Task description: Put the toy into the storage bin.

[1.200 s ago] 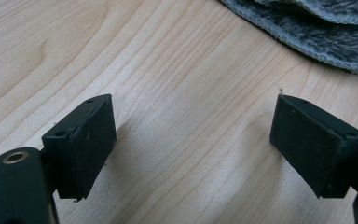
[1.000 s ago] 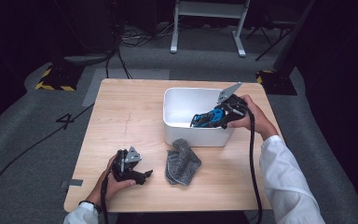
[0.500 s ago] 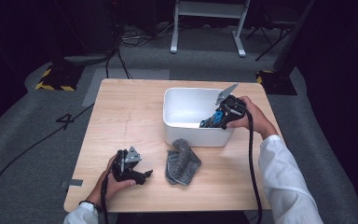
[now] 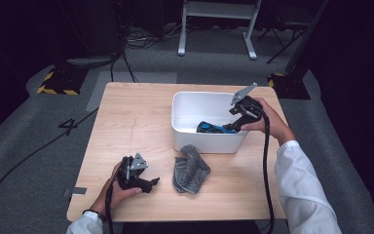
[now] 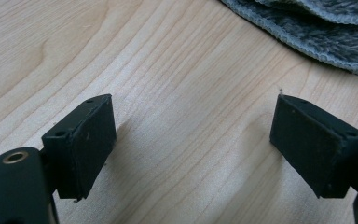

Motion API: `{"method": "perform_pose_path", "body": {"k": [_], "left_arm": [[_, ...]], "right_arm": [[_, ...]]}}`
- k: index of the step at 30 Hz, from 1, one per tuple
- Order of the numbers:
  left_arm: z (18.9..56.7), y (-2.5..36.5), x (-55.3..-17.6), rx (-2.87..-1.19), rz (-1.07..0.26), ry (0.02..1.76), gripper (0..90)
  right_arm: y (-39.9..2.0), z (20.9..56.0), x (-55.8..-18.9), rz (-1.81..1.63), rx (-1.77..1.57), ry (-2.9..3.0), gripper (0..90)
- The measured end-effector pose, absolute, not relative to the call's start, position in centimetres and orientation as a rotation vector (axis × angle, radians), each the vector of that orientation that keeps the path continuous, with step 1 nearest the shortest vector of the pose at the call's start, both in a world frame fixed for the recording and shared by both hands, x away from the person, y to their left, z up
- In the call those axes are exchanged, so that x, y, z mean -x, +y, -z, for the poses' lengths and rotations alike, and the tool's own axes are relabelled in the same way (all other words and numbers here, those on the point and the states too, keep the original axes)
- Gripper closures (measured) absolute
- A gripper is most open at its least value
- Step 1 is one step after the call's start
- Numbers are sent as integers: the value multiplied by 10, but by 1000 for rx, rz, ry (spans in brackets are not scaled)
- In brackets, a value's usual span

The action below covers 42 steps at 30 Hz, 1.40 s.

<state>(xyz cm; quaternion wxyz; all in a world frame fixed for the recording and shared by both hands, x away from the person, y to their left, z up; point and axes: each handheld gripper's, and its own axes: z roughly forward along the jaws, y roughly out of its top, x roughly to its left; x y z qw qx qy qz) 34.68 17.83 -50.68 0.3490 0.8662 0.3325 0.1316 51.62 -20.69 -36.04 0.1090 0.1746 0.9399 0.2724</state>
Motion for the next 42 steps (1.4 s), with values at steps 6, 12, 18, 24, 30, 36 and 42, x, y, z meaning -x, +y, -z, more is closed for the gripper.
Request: {"method": "perform_pose_path", "body": {"k": [6, 12, 18, 24, 30, 36, 42], "left_arm": [[507, 178, -347, -2243, -340, 865, 147], [507, 178, -347, -2241, -338, 867, 147], [507, 178, -347, -2241, -338, 867, 147], [507, 178, -347, -2241, -339, 867, 147], [507, 178, -347, -2243, -340, 865, 147], [507, 178, -347, -2241, -338, 867, 147], [507, 178, -347, -2242, -337, 863, 146]], "right_arm": [[-207, 359, -513, -825, -501, 2753, 248], [-207, 359, -513, -828, -499, 2740, 247], [-207, 357, -510, -872, -499, 2713, 239], [-212, 354, -504, -896, -533, 2640, 226], [-222, 349, -495, -945, -555, 2580, 207], [-233, 341, -481, -1018, -571, 2496, 204], [-246, 337, -469, -1080, -606, 2427, 205]]}}
